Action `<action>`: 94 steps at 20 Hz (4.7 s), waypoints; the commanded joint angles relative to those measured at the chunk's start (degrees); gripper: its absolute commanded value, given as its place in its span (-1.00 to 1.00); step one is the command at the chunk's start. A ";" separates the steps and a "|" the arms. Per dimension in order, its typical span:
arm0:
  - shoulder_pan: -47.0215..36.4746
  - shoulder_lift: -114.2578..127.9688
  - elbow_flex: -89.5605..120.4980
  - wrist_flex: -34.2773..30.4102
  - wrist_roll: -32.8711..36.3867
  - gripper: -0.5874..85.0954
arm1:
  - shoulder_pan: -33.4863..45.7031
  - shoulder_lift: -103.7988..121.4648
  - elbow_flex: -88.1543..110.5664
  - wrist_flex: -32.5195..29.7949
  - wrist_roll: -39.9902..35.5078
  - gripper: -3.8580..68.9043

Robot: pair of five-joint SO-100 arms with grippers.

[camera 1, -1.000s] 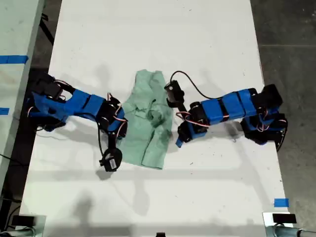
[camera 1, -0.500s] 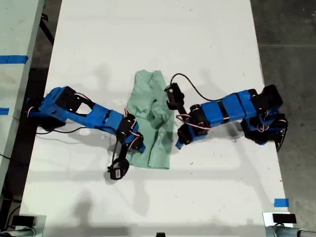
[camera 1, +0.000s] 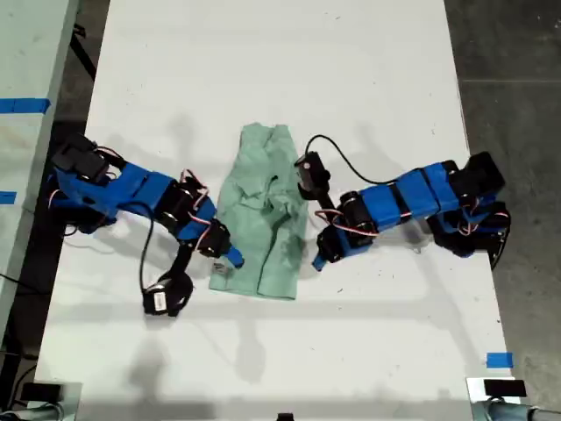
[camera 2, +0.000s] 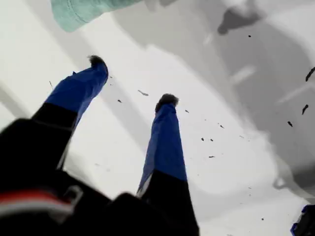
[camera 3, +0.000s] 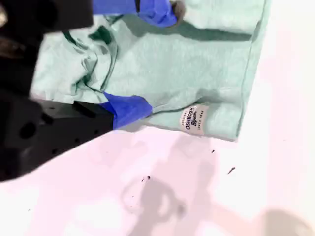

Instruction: Fold tshirt

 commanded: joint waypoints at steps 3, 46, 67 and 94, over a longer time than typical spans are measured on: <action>4.75 13.80 10.81 0.00 -5.98 -0.36 | -1.76 0.79 -9.32 -5.63 1.76 -0.06; 7.65 -4.92 -1.23 -14.94 -4.04 -0.98 | -6.42 -15.47 -20.13 -13.36 -0.09 -0.89; 4.57 -18.81 -3.08 -16.44 -3.60 -0.47 | -5.45 -20.39 -18.90 -15.29 0.18 -0.17; 10.90 -1.67 -8.17 -20.04 0.26 -0.98 | -8.09 -7.56 -21.27 -10.90 -7.73 -0.85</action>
